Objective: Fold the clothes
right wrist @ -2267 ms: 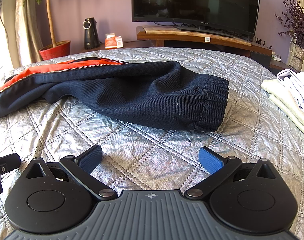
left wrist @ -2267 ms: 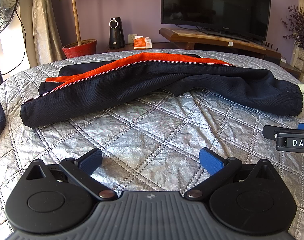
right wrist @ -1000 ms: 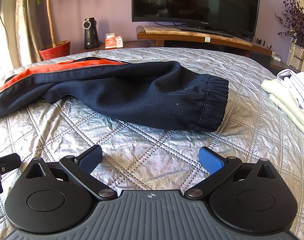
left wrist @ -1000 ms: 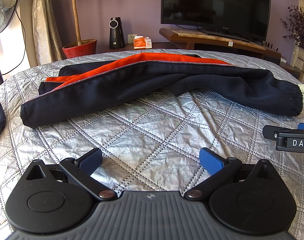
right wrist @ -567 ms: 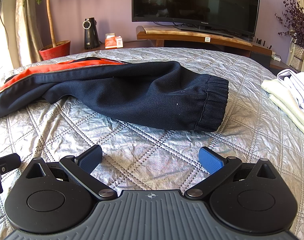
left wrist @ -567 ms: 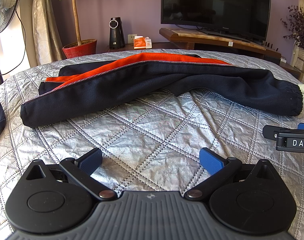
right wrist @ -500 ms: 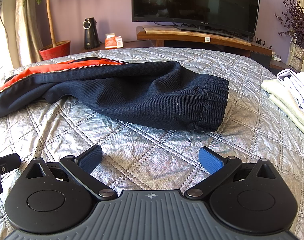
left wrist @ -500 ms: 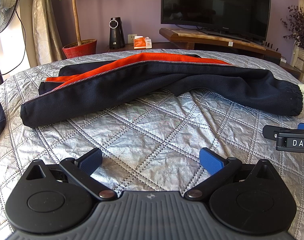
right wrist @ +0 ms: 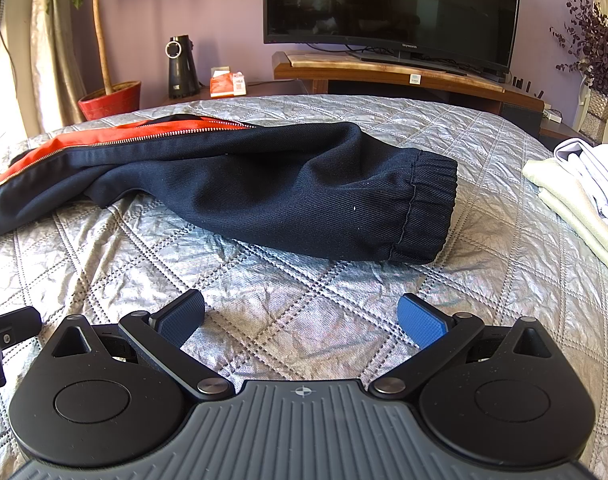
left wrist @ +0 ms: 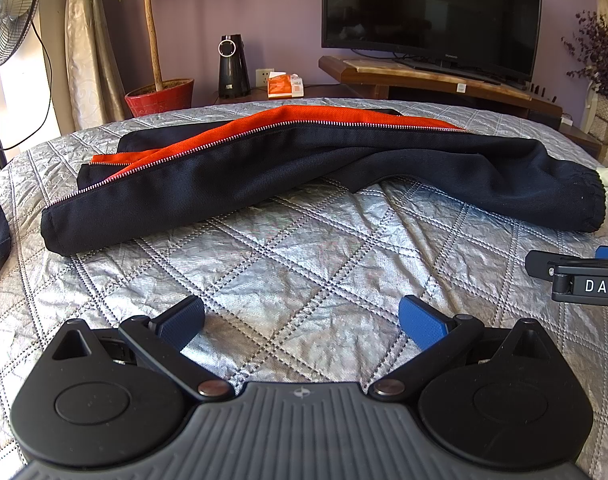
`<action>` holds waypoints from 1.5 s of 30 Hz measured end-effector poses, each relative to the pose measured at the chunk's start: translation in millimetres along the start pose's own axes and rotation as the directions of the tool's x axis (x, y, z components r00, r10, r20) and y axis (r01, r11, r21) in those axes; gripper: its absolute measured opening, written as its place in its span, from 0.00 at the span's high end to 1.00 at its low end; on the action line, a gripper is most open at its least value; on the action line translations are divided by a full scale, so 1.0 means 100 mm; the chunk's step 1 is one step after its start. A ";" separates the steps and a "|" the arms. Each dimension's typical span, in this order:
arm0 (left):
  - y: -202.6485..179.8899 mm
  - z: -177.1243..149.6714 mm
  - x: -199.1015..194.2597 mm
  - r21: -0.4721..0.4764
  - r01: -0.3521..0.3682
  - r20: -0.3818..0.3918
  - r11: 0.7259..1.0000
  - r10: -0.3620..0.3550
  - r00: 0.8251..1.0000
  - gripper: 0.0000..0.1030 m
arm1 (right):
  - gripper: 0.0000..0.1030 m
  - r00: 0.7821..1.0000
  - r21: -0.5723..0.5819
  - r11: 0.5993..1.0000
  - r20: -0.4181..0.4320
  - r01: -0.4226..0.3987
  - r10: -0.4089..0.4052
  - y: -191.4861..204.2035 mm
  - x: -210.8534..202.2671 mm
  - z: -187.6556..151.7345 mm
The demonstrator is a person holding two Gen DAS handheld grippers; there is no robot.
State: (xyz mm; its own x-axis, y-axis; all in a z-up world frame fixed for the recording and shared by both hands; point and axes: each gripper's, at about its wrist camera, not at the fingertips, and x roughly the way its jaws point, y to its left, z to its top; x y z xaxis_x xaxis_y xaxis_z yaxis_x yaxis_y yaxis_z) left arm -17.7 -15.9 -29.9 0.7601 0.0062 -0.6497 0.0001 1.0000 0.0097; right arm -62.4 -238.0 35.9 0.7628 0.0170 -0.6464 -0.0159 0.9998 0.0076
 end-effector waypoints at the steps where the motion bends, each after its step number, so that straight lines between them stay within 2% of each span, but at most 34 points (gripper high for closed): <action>1: 0.00 0.00 0.00 0.000 0.000 0.000 1.000 0.000 1.000 0.00 | 0.00 1.000 0.000 1.000 0.000 0.000 0.000 0.00 0.00 0.00; 32: 0.05 0.01 0.04 -0.001 0.000 0.000 1.000 0.000 1.000 0.00 | 0.00 1.000 0.000 1.000 0.000 0.000 0.000 -0.04 0.03 0.02; 38: 0.15 0.10 0.06 -0.023 0.033 -0.027 0.999 -0.033 0.999 0.01 | 0.00 1.000 0.000 1.000 0.000 0.001 -0.001 0.01 -0.01 -0.01; 41: 0.26 0.15 0.07 -0.092 -0.038 -0.008 0.995 0.038 0.999 0.01 | 0.00 1.000 -0.006 1.000 0.000 0.003 -0.003 0.06 -0.03 -0.02; 43: 0.37 0.20 0.12 -0.162 -0.072 -0.055 0.984 0.064 0.996 0.01 | 0.00 1.000 -0.011 1.000 -0.001 0.002 -0.002 0.10 -0.06 -0.04; 45: 0.44 0.23 0.15 -0.161 -0.109 -0.085 0.981 0.096 0.992 0.01 | 0.00 0.999 -0.040 0.998 -0.019 -0.039 0.038 0.07 -0.08 -0.03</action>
State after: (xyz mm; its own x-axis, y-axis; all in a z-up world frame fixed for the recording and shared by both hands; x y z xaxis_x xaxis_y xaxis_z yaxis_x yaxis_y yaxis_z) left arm 8.6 27.6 -21.1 0.6986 0.1033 -0.7080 -0.1873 0.9814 -0.0417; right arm -70.6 -231.6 39.3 0.7489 0.0551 -0.6603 -0.0712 0.9975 0.0026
